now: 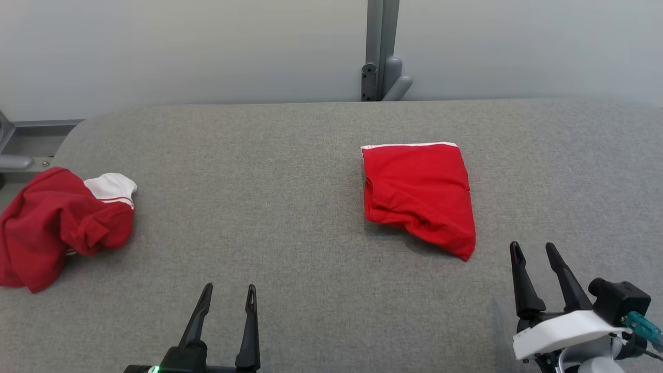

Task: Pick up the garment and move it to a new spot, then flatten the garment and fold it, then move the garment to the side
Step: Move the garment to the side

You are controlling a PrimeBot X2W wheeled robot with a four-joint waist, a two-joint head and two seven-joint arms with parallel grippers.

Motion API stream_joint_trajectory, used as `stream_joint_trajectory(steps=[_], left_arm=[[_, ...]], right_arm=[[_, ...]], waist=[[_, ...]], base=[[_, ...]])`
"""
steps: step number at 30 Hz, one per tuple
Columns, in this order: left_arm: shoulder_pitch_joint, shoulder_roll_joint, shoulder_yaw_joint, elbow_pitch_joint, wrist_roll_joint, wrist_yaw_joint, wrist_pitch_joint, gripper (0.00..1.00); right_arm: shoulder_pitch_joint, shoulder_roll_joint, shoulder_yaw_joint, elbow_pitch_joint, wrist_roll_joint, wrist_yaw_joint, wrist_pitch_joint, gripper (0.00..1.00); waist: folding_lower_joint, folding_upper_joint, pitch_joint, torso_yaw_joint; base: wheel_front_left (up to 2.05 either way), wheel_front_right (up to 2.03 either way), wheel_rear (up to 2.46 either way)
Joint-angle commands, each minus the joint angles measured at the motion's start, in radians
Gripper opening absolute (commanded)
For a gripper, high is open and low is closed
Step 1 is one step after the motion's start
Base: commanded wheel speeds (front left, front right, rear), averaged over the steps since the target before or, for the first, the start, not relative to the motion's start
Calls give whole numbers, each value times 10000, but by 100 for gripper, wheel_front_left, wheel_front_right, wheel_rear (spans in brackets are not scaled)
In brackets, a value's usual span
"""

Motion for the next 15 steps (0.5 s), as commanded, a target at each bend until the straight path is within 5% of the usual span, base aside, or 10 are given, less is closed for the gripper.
stream_joint_trajectory(steps=[1, 9, 15], left_arm=[[-180, 15, -13, 17, 41, -25, 2, 100], [-619, 15, -295, 16, 76, -131, 2, 100], [-1060, 15, -525, 52, -30, -155, 2, 100]], right_arm=[[-149, -65, 21, 157, 223, -8, -30, 100], [-2061, -818, 505, 2265, 3111, -5, 23, 100], [-3557, -1832, 1558, 3204, 5773, -5, 1134, 100]], waist=[[0, 0, 86, 84], [0, 0, 798, 582], [0, 0, 1395, 1015]], base=[[0, 0, 0], [0, 0, 0], [0, 0, 0]])
